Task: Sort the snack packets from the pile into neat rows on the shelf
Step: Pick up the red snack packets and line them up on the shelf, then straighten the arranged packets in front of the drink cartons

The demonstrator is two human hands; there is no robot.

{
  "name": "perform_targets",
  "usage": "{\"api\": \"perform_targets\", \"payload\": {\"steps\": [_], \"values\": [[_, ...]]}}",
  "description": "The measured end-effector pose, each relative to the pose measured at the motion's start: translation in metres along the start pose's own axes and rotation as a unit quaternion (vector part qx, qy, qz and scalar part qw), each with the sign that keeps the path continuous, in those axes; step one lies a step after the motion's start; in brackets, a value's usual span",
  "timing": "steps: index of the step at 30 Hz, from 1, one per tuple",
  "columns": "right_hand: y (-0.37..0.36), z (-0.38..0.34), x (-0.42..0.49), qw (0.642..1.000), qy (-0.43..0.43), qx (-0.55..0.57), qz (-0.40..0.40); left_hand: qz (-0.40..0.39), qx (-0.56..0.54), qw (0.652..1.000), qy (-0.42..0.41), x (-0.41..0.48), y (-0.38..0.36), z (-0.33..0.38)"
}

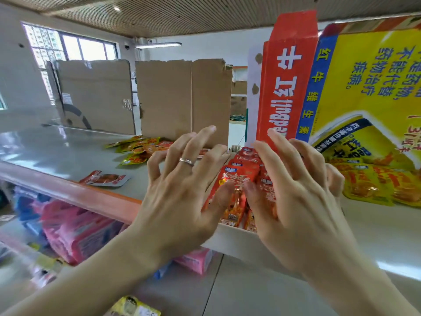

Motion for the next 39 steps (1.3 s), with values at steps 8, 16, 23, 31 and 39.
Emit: {"api": "perform_targets", "payload": {"steps": [8,16,23,31,39], "values": [[-0.015,-0.042,0.016,0.998,0.031,0.001,-0.046,0.004,0.024,0.999,0.023,-0.021,0.024,-0.039],[-0.056,-0.11,0.048,0.997,0.023,-0.015,-0.067,-0.002,0.023,0.999,0.028,-0.034,0.044,-0.137],[-0.1,-0.171,0.08,0.997,0.003,-0.054,-0.057,-0.001,0.013,0.999,0.035,-0.038,0.057,-0.234],[-0.159,-0.191,0.097,0.946,-0.199,-0.015,-0.255,-0.1,-0.011,0.994,0.032,-0.028,0.033,-0.308],[-0.169,-0.19,0.1,0.931,-0.244,0.028,-0.271,-0.13,-0.153,0.979,0.041,-0.017,0.011,-0.327]]}}
Point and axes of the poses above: each hand's wrist, its own x-axis towards the middle knuckle, its own y-axis out of the back of the hand, z = x × y, the point moved 5 cm from there along x, towards the middle knuckle, and after that the axes turned 6 degrees about -z, right-handed, at the moved point
